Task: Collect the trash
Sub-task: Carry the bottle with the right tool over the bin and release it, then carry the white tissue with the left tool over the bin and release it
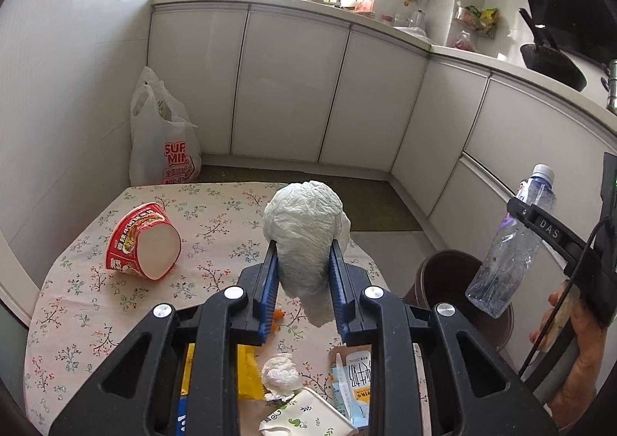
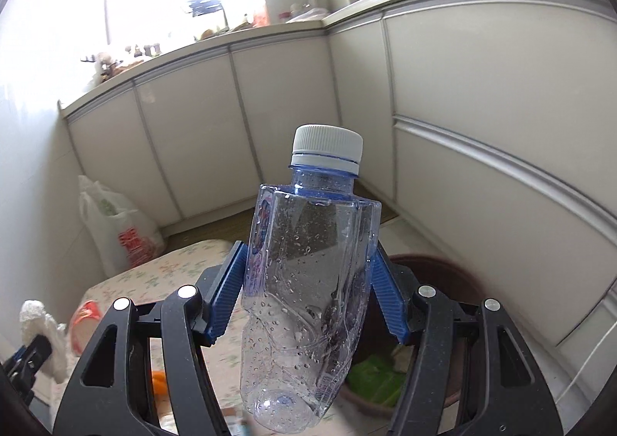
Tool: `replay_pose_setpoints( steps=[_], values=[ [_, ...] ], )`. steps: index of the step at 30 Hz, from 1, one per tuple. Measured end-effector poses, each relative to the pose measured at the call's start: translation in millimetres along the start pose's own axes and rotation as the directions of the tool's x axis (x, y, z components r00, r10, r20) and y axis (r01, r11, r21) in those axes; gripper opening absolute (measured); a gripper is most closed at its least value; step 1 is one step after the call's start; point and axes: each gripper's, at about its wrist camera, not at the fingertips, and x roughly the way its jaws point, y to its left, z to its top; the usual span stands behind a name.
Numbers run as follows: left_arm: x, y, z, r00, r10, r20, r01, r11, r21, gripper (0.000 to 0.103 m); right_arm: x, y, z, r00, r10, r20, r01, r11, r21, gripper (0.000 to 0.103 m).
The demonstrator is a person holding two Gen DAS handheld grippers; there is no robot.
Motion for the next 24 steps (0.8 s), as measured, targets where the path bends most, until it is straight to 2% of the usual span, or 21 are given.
replay_pose_setpoints(
  steps=[5,9,14,16,18,24],
  values=[
    [7,-15,-6,1.0,-0.009,-0.017,0.009,0.999,0.03,0.025,14,-33,-1,0.995,-0.102,0.015,0.102,0.995,0.007,0.06],
    [13,-29,-9,0.999,-0.017,-0.032,0.019,0.998,0.056,0.025,30,-51,-5,0.982,-0.189,0.011,0.189,0.982,-0.014,0.06],
    [21,-47,-14,0.998,-0.031,-0.048,0.035,0.996,0.086,0.025,44,-67,-9,0.971,-0.238,-0.019,0.238,0.971,-0.016,0.061],
    [25,-55,-18,0.998,-0.038,-0.059,0.044,0.994,0.099,0.025,46,-71,-7,0.969,-0.248,-0.015,0.248,0.969,-0.013,0.068],
    [29,-62,-22,0.997,-0.044,-0.068,0.052,0.992,0.115,0.025,44,-75,-4,0.968,-0.253,-0.004,0.253,0.968,-0.003,0.078],
    [47,-87,-30,0.991,-0.078,-0.109,0.091,0.988,0.123,0.025,30,-106,3,0.956,-0.293,0.017,0.291,0.954,0.077,0.096]
  ],
)
